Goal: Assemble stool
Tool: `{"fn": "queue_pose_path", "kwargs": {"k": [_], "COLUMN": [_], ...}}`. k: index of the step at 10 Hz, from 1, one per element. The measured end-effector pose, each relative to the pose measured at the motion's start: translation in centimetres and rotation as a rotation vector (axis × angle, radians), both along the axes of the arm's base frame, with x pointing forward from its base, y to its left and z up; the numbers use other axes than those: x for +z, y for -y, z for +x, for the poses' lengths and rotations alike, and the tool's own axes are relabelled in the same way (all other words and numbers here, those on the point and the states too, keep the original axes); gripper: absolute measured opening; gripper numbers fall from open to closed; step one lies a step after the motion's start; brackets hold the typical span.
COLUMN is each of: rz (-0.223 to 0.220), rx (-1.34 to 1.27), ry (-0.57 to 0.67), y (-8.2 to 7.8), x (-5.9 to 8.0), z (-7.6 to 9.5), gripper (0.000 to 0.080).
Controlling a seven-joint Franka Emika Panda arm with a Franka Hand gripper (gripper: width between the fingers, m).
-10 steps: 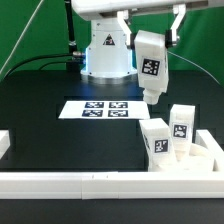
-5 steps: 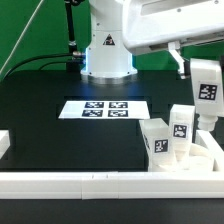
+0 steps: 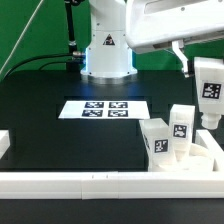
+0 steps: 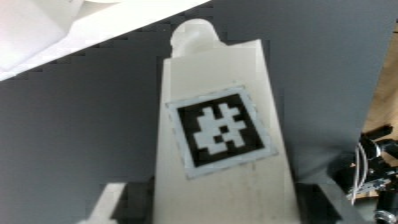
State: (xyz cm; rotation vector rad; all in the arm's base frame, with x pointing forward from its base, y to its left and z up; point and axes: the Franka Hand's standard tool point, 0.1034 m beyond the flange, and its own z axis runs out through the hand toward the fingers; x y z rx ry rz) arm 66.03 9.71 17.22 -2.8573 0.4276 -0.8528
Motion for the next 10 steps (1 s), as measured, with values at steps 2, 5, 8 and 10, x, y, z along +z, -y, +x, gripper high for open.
{"fn": "queue_pose_path", "kwargs": {"k": [2,5,8,10], "rz": [-0.050,-0.039,-0.035,-0.056], "rx": [0.030,0.075,0.070,0.091], "ry": [0.070,0.096,0.087,0.097], "y": [0.8,0.1,0.1,0.4], "x": [-2.5,-3.2,-3.4,-3.4], "z": [-1.1,-1.0,-1.1,-1.1], "gripper": [0.0325,0.0325,0.0325,0.0325]}}
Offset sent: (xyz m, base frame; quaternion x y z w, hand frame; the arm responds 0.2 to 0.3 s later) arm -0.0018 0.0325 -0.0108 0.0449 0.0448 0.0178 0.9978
